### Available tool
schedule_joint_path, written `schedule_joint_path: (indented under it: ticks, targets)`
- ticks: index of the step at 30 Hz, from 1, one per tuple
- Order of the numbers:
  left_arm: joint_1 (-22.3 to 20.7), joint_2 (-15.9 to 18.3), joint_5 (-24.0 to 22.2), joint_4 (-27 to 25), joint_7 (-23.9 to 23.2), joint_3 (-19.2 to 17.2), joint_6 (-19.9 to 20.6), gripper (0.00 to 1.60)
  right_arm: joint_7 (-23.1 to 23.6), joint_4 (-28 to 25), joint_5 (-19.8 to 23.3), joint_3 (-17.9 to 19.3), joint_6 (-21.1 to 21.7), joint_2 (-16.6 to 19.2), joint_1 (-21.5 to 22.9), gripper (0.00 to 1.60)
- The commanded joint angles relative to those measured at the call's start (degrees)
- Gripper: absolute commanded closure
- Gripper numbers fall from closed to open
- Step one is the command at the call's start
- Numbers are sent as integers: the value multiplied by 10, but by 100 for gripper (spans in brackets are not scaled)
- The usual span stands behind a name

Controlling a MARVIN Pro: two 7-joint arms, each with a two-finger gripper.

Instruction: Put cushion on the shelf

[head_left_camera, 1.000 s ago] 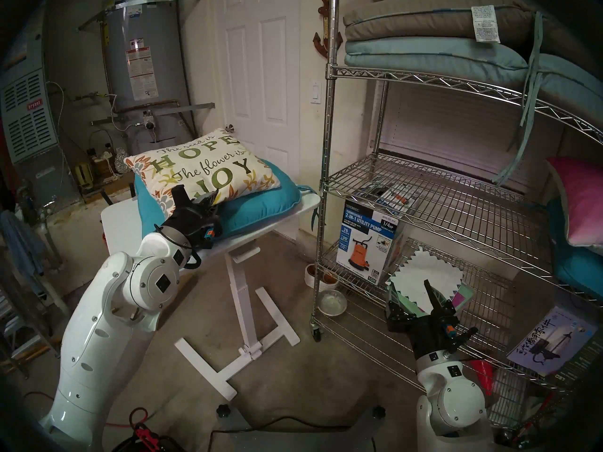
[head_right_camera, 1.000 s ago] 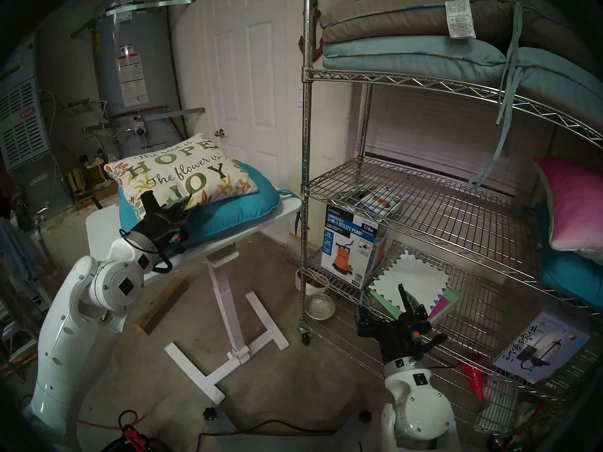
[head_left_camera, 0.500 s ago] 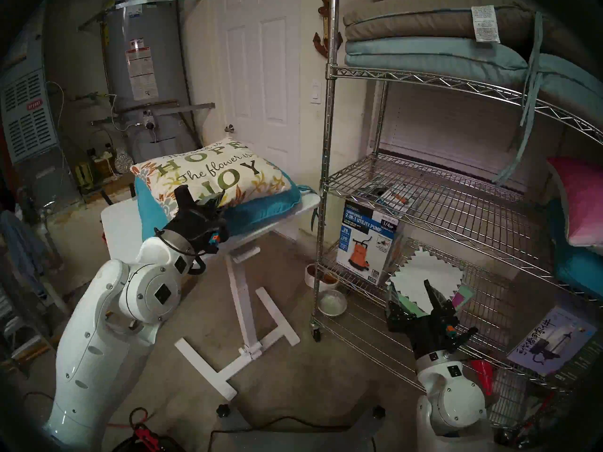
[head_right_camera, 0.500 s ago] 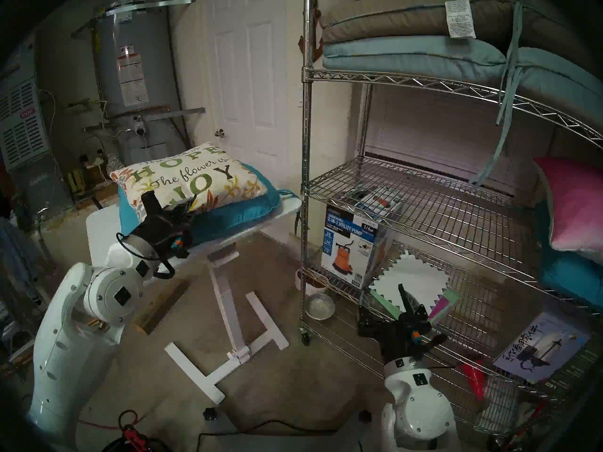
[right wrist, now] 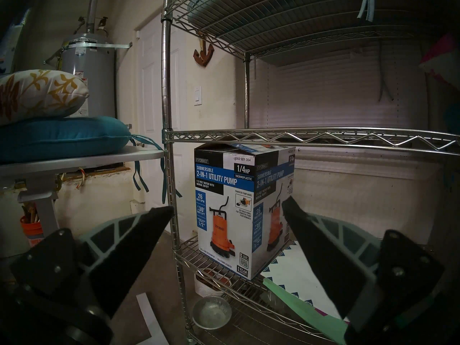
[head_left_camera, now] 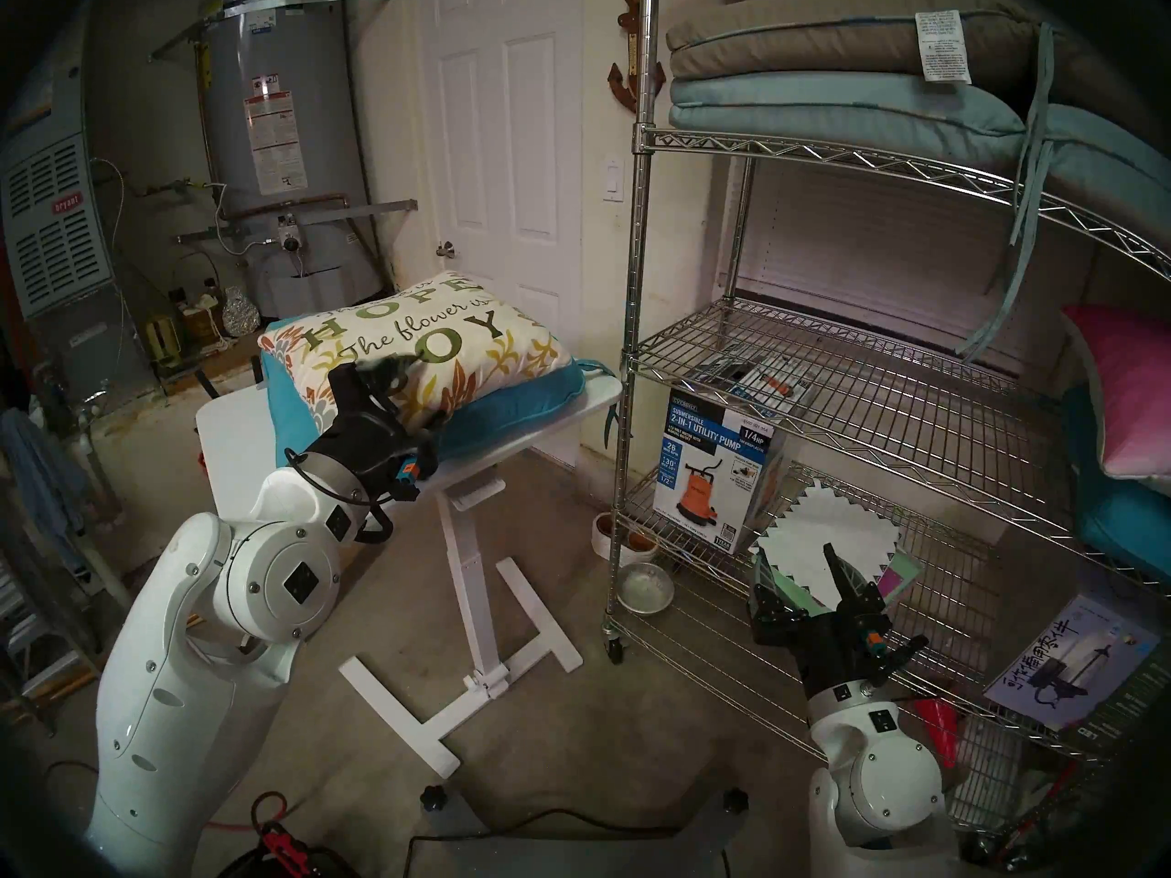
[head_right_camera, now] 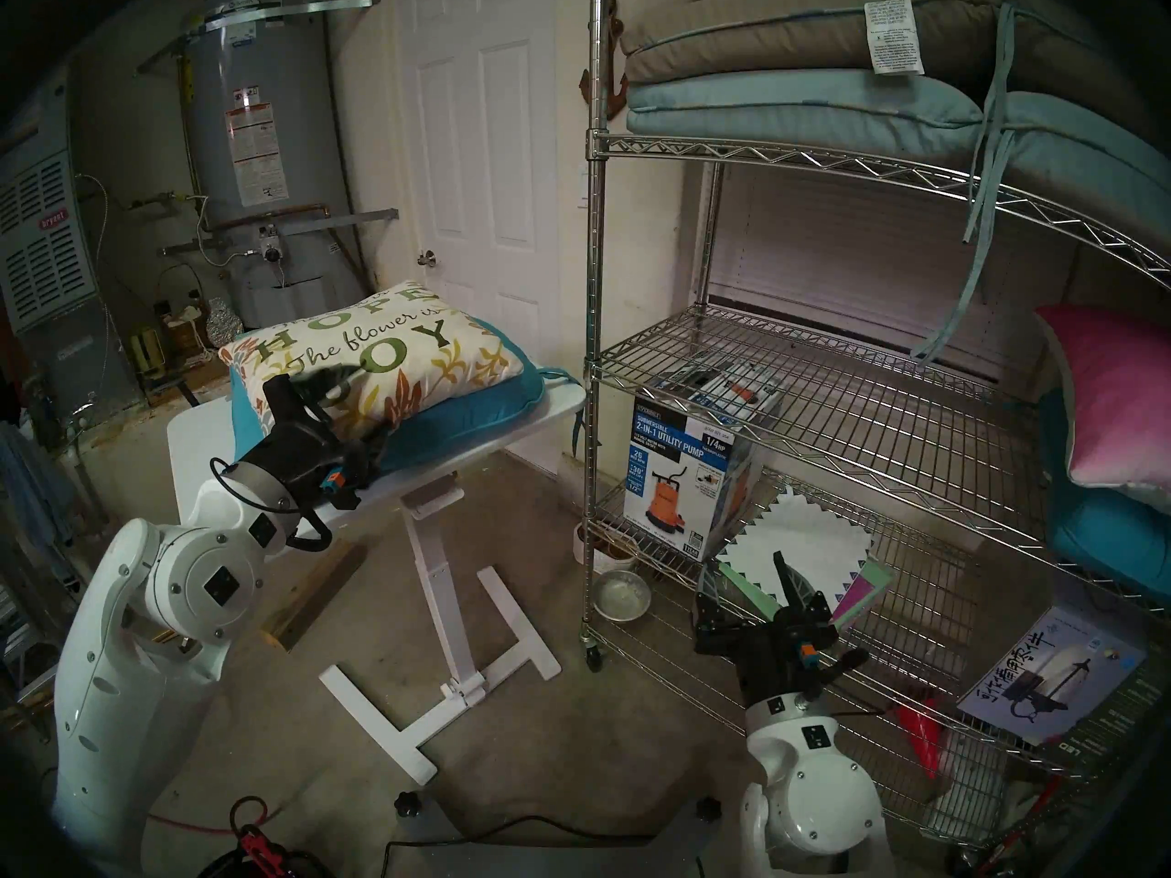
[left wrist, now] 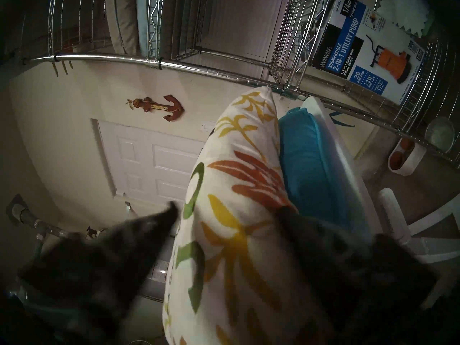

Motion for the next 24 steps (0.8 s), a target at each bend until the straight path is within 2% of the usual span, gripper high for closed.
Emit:
schedule_joint_path:
  ticks: [1, 10, 24]
  targets:
    - [5, -4, 2, -15, 16, -9, -3, 0, 0, -12, 1, 0, -2, 0, 2, 0]
    - [31, -10, -9, -26, 19, -16, -6, 0, 0, -12, 1, 0, -2, 0, 2, 0]
    - [75, -63, -64, -77, 40, 4, -10, 0, 0, -12, 1, 0, -2, 0, 2, 0]
